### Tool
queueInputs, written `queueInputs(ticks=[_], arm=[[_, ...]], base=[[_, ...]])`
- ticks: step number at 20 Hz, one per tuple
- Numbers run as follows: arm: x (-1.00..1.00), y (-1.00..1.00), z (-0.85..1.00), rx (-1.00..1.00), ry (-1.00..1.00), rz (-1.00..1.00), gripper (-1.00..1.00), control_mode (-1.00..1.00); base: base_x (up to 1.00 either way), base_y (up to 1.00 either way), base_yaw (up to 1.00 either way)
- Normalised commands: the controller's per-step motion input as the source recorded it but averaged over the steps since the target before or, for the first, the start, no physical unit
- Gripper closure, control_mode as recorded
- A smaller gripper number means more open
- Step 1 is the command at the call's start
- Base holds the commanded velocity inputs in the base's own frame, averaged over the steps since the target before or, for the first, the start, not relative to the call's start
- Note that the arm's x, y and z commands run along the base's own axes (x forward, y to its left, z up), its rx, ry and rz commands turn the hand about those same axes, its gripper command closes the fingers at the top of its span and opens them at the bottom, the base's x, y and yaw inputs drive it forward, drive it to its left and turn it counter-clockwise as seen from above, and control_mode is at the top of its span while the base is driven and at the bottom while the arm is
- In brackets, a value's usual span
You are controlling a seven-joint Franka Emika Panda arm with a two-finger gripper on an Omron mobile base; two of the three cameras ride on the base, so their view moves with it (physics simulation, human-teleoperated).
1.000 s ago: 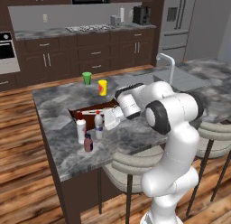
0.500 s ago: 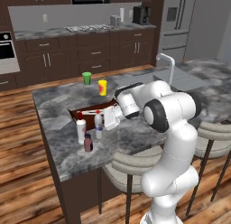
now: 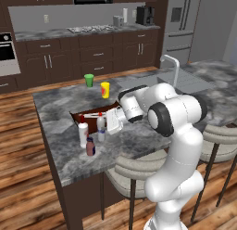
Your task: Place the drinks on the dining counter in a tight cluster.
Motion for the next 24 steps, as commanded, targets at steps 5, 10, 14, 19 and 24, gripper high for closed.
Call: queueInputs(ticks=[5, 10, 14, 19, 24], arm=[[0.0, 0.0, 0.0, 0.0, 0.0, 0.0, 1.0, -1.0], [0.0, 0.0, 0.0, 0.0, 0.0, 0.0, 1.0, -1.0], [0.0, 0.0, 0.0, 0.0, 0.0, 0.0, -1.0, -1.0], [0.0, 0.0, 0.0, 0.0, 0.0, 0.0, -1.0, -1.0], [0.0, 0.0, 0.0, 0.0, 0.0, 0.0, -1.0, -1.0]], base=[[0.0, 0.0, 0.0], [0.0, 0.0, 0.0], [0.0, 0.0, 0.0], [0.0, 0.0, 0.0], [0.0, 0.0, 0.0]])
